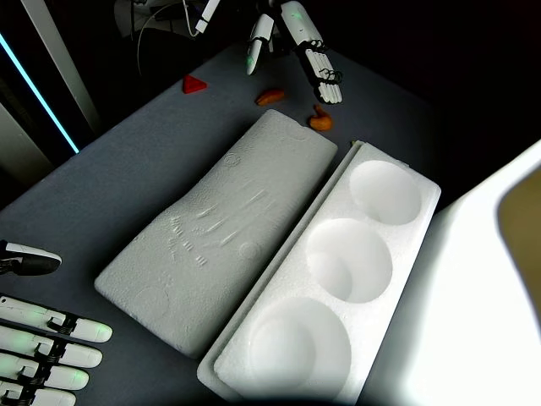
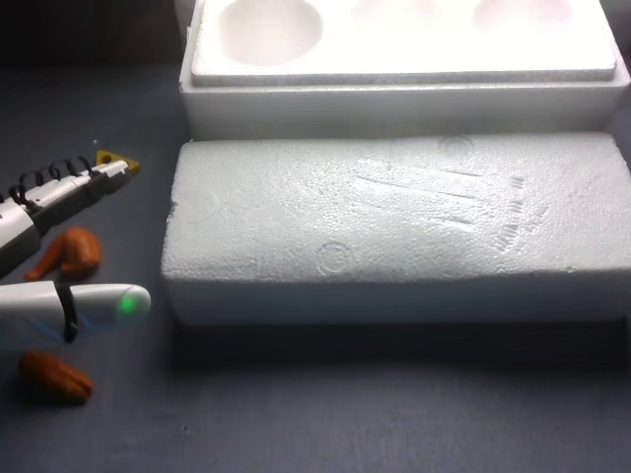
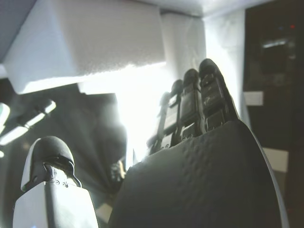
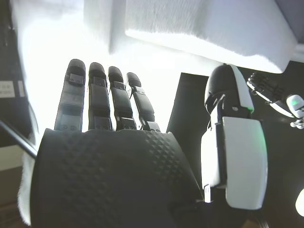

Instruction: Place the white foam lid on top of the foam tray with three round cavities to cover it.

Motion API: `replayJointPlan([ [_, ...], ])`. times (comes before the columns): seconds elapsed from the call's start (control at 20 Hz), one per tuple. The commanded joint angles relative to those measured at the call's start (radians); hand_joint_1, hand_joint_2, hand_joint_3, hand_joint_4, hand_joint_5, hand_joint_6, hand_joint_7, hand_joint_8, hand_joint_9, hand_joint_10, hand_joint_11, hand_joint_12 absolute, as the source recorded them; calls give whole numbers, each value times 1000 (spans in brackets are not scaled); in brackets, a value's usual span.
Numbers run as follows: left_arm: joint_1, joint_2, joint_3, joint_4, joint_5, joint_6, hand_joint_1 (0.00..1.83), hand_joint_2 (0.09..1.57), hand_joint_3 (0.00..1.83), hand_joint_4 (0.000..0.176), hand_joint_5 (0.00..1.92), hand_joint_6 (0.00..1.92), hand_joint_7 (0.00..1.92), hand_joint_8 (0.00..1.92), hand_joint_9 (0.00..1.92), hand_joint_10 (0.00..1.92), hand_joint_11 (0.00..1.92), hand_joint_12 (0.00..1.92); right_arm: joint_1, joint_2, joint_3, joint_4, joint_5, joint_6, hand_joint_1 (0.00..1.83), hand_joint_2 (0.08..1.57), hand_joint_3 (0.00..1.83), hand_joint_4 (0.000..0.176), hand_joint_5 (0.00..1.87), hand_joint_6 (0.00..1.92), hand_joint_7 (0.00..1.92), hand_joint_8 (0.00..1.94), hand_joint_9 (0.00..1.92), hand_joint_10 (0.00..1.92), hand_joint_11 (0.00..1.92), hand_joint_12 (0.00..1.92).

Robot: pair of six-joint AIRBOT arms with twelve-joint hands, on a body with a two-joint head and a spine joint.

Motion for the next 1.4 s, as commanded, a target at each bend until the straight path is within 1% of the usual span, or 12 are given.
replayJointPlan([
  [0.0, -5, -5, 2, -20, -129, -1, 356, 952, 0, 0, 0, 0, 0, 0, 0, 0, 0, 0, 13, 5, 9, 14, 101, 1, 502, 1114, 0, 0, 0, 0, 0, 0, 0, 0, 0, 0],
  [0.35, -5, -47, 14, -48, -127, 2, 347, 936, 0, 0, 13, 5, 0, 0, 0, 0, 0, 0, 42, -56, 46, 43, 52, -7, 551, 1122, 0, 0, 0, 0, 0, 0, 0, 0, 0, 0],
  [0.5, -6, -60, 21, -47, -113, 2, 363, 930, 0, 21, 11, 3, 0, 0, 0, 0, 0, 0, 49, -74, 60, 50, 32, -7, 572, 1143, 8, 0, 0, 0, 0, 0, 0, 0, 0, 0],
  [0.55, -7, -62, 22, -45, -109, 2, 390, 929, 0, 22, 16, 5, 0, 0, 0, 0, 0, 0, 51, -78, 63, 53, 29, -7, 584, 1147, 8, 0, 0, 0, 0, 0, 0, 0, 0, 0],
  [0.6, -8, -66, 25, -43, -103, 2, 434, 923, 0, 14, 30, 9, 0, 0, 0, 0, 0, 0, 56, -86, 69, 57, 23, -7, 587, 1144, 5, 0, 0, 0, 0, 0, 0, 0, 23, 10],
  [0.7, -10, -73, 31, -44, -98, 3, 488, 929, 0, 14, 35, 9, 0, 0, 0, 0, 0, 0, 67, -100, 80, 61, 11, -7, 587, 1142, 2, 0, 0, 0, 0, 0, 0, 0, 47, 31],
  [0.8, -14, -83, 39, -47, -93, 4, 500, 937, 0, 12, 35, 9, 0, 0, 0, 0, 0, 0, 74, -113, 90, 66, 2, -7, 605, 1145, 3, 0, 0, 0, 0, 0, 0, 0, 21, 26],
  [0.85, -17, -88, 42, -48, -90, 5, 521, 944, 0, 8, 33, 7, 0, 0, 0, 0, 0, 0, 76, -117, 93, 69, 1, -7, 603, 1133, 0, 0, 0, 0, 0, 0, 0, 0, 0, 3],
  [0.95, -24, -95, 46, -48, -84, 5, 542, 944, 0, 12, 36, 8, 0, 0, 0, 0, 0, 0, 80, -126, 98, 73, 0, -7, 578, 1126, 0, 0, 0, 0, 0, 0, 0, 0, 0, 0],
  [1.0, -26, -100, 48, -48, -83, 5, 590, 939, 0, 9, 46, 10, 0, 0, 0, 0, 0, 0, 83, -132, 101, 75, -1, -7, 592, 1132, 0, 0, 0, 0, 0, 0, 0, 0, 14, 7],
  [1.3, -53, -133, 66, -51, -75, 5, 541, 934, 0, 14, 37, 3, 0, 0, 0, 0, 0, 0, 99, -158, 121, 89, -13, -6, 617, 1141, 3, 0, 0, 0, 0, 0, 0, 0, 23, 22],
  [1.35, -60, -139, 69, -52, -74, 5, 528, 930, 0, 9, 40, 4, 0, 0, 0, 0, 0, 0, 103, -163, 126, 92, -19, -6, 627, 1154, 0, 0, 0, 0, 0, 0, 0, 0, 9, 324],
])
